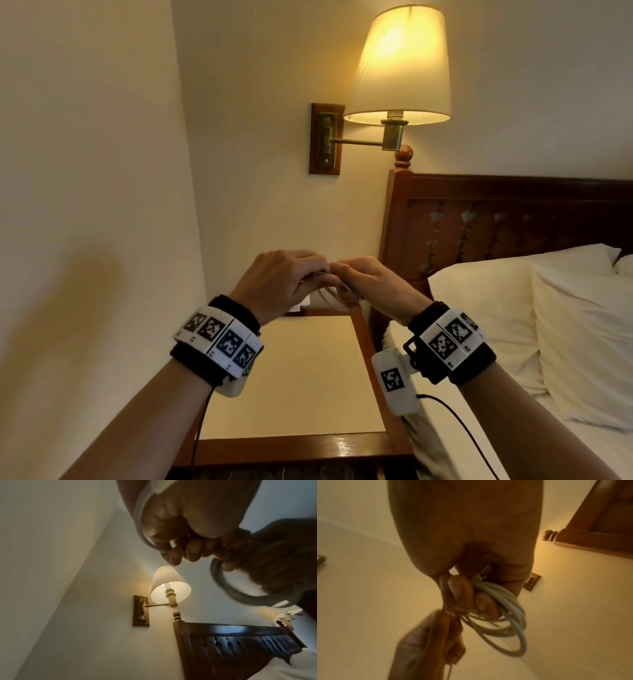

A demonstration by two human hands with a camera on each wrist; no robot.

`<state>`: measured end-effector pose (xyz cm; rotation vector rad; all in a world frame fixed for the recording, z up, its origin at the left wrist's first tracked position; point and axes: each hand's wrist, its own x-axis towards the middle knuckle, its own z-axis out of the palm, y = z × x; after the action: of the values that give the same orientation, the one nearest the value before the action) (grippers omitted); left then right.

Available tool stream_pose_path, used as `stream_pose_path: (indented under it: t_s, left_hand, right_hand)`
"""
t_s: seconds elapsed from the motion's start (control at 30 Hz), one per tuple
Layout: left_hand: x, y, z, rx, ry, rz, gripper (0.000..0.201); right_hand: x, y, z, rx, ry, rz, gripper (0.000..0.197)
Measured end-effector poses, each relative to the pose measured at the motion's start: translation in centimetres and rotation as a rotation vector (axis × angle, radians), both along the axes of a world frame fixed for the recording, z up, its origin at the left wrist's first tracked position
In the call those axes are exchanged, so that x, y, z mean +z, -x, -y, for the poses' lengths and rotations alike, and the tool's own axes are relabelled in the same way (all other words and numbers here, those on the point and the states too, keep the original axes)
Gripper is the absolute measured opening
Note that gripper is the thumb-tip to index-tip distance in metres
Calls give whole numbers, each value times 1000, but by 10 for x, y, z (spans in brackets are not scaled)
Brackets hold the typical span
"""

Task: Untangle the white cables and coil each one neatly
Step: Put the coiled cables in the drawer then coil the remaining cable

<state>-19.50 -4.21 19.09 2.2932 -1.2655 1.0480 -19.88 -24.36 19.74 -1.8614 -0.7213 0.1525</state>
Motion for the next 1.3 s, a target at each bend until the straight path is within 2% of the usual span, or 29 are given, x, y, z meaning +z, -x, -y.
stream_pose_path:
  t_s: [0.13, 0.23, 0.33, 0.47, 0.53, 0.63, 0.7, 0.77, 0.9, 1.07, 1.13, 1.2, 1.3]
  left_hand:
    - [-14, -21, -13, 13, 93, 15, 34]
    - [-30, -33, -28, 75, 128, -29, 35]
    - [-45, -35, -34, 204, 44, 40, 18]
    - [-61, -30, -17, 366, -1, 88, 16]
    - [-65, -30, -16, 276, 176, -42, 18]
    - [-53, -21, -7, 14, 785, -527, 16]
    - [-41, -10, 6, -91, 1157, -806, 11]
    - [-34, -6, 14, -146, 1292, -1000, 10]
    - [-30, -7, 12, -296, 1258, -1279, 19]
    - [-32, 0, 17, -429, 1222, -1458, 22]
    - [-28, 6, 19, -490, 1209, -1528, 29]
    - [-23, 9, 22, -436, 1191, -1476, 37]
    - [-18, 13, 32, -178, 1026, -1179, 27]
  right_hand:
    - [7, -2, 5, 26, -123, -238, 37]
    - [10, -5, 11, 89, -372, -432, 35]
    - [12, -8, 11, 139, -611, -582, 32]
    - [10, -10, 2, 185, -808, -713, 32]
    - [10, -10, -2, 188, -840, -748, 33]
    - [7, -11, -8, 193, -853, -776, 30]
    - [4, -10, -15, 193, -860, -793, 27]
    - [1, -10, -20, 187, -860, -801, 27]
    - [-1, -8, -23, 129, -818, -775, 30]
    - [0, -10, -28, 13, -725, -669, 39]
    - [-2, -13, -30, -53, -704, -609, 39]
    - [-5, -17, -31, -137, -694, -551, 41]
    - [-5, -19, -34, -226, -667, -463, 48]
